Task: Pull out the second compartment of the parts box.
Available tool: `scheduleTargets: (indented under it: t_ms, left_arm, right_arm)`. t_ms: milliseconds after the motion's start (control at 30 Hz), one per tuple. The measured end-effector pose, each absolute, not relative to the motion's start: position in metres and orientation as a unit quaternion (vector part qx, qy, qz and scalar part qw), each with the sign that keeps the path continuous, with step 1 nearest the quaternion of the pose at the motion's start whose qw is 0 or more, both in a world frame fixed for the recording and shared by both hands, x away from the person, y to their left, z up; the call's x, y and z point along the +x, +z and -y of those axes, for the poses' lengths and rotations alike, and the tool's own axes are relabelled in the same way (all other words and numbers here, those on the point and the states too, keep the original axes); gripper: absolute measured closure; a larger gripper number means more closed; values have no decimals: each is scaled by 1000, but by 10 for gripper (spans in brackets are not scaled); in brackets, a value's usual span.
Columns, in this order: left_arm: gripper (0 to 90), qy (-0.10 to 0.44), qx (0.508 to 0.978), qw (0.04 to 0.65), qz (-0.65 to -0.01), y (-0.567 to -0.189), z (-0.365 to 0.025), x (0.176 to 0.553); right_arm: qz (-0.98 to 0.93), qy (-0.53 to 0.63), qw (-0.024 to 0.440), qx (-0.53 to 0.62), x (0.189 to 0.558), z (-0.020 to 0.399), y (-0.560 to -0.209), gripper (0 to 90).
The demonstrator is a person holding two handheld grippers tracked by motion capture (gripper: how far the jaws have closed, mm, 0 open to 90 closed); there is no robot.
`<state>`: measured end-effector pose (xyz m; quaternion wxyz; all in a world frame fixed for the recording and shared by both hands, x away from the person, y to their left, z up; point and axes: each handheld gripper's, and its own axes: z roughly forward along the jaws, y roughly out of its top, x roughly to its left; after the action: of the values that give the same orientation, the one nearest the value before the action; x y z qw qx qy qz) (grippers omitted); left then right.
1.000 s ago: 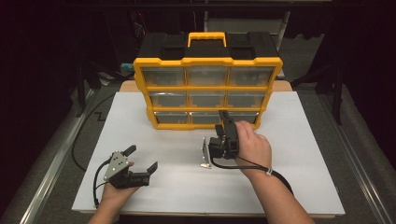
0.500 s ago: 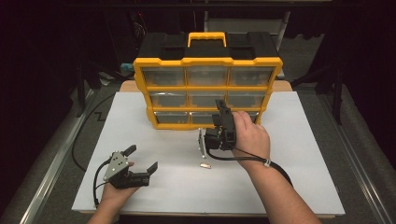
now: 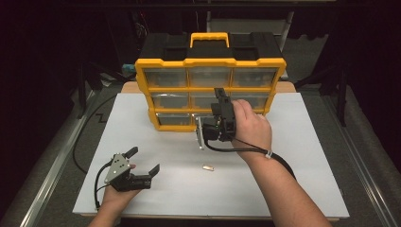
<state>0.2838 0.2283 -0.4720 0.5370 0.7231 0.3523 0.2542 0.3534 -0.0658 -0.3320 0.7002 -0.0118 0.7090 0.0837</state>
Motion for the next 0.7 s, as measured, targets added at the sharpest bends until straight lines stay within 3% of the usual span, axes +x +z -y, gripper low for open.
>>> scheduleTargets:
  t_ms: [333,700]
  left_arm:
    - [3,254,722,539,-352,-472,-229,284]
    - [3,252,722,540,-351,-472,-229,283]
  right_arm:
    - [-700,79,709,-11,360,59,-317,410]
    - [-688,67,723,-15,371,53,-304,519]
